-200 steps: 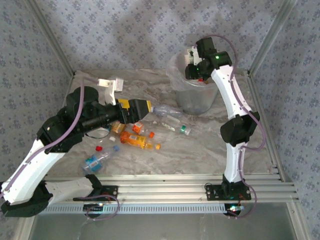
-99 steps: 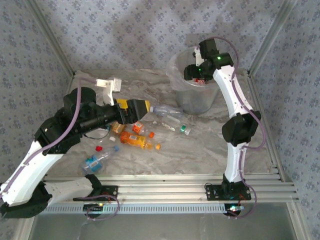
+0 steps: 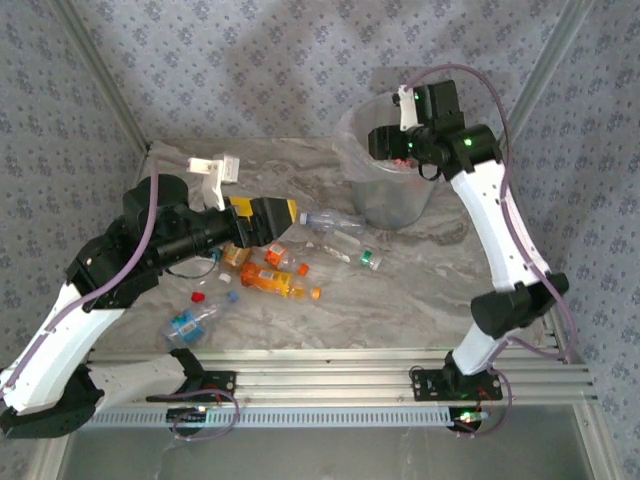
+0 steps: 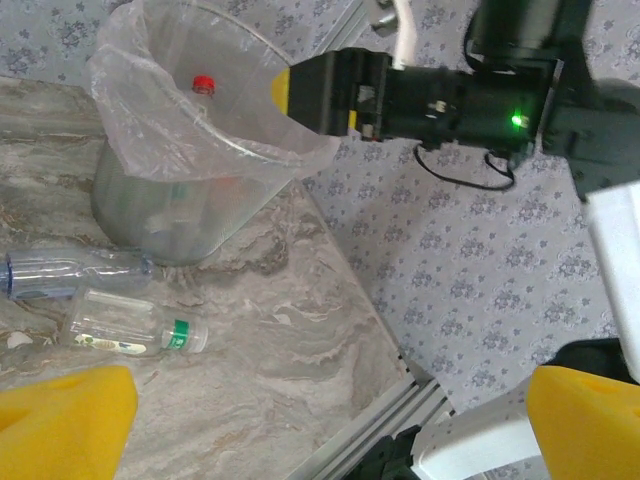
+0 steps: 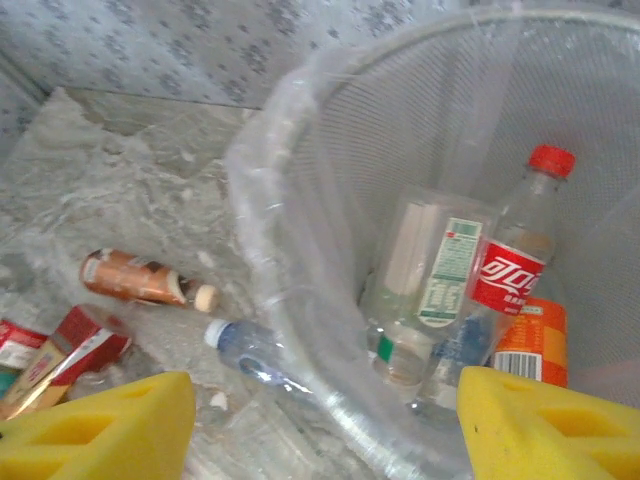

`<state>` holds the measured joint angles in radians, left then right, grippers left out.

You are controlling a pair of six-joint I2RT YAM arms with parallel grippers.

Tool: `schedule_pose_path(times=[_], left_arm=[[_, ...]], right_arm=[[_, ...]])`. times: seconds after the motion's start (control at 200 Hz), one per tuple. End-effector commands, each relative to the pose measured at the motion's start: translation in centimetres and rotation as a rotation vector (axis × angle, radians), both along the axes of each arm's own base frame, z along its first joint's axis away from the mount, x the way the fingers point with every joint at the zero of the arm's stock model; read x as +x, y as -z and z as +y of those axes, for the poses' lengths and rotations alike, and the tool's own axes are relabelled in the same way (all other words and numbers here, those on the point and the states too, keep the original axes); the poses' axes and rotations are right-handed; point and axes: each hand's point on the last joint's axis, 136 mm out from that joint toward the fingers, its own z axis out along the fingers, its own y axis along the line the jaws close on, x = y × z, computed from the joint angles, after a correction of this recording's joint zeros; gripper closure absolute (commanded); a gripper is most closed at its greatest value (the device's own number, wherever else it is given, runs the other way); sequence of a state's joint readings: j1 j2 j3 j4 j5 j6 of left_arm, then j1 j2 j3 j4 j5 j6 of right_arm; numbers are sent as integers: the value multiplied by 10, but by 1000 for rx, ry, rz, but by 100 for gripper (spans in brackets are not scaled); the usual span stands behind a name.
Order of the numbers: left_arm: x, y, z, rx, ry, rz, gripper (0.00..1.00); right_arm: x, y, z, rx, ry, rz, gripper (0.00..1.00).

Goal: Put the plastic bottles in the bin

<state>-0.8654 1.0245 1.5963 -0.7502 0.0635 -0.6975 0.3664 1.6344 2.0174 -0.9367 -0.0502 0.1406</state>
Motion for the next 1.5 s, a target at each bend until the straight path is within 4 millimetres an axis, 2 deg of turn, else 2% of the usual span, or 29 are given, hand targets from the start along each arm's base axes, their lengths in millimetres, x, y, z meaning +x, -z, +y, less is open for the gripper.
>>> schedule_pose_path(times=[0.0, 0.1, 0.225, 0.455, 0.57, 0.69, 0.904, 1.119, 1.289, 1.404, 1.494], left_arm=[[-5, -21, 5, -55, 10, -51, 0], [-5, -19, 5, -58, 10, -51, 0], [-5, -16, 2, -48, 20, -49, 0], [4, 4, 2, 53, 12, -92, 0], [8, 10, -4, 86, 46, -194, 0], [14, 29, -14, 157, 84, -255, 0], [18, 66, -40, 312, 238, -399, 0], [50, 119, -46, 497, 194, -364, 0], [72, 157, -44, 503, 113, -307, 0], [77, 171, -40, 508, 82, -316, 0], [77, 173, -39, 511, 84, -323, 0]], right_arm=[[-22, -6, 5, -12, -26, -27, 28], [-47, -3, 15, -4, -81, -15, 28], [-74, 12, 24, -13, -122, 16, 28], [-111, 62, 32, -36, -191, 99, 25], [-121, 90, 34, -48, -224, 156, 22], [-129, 123, 36, -72, -260, 230, 20], [-131, 165, 41, -141, -331, 289, 19], [-115, 196, 36, -244, -319, 322, 12], [-99, 228, 33, -346, -287, 371, 11], [-88, 253, 37, -377, -288, 403, 10], [-83, 275, 39, -423, -300, 445, 10]])
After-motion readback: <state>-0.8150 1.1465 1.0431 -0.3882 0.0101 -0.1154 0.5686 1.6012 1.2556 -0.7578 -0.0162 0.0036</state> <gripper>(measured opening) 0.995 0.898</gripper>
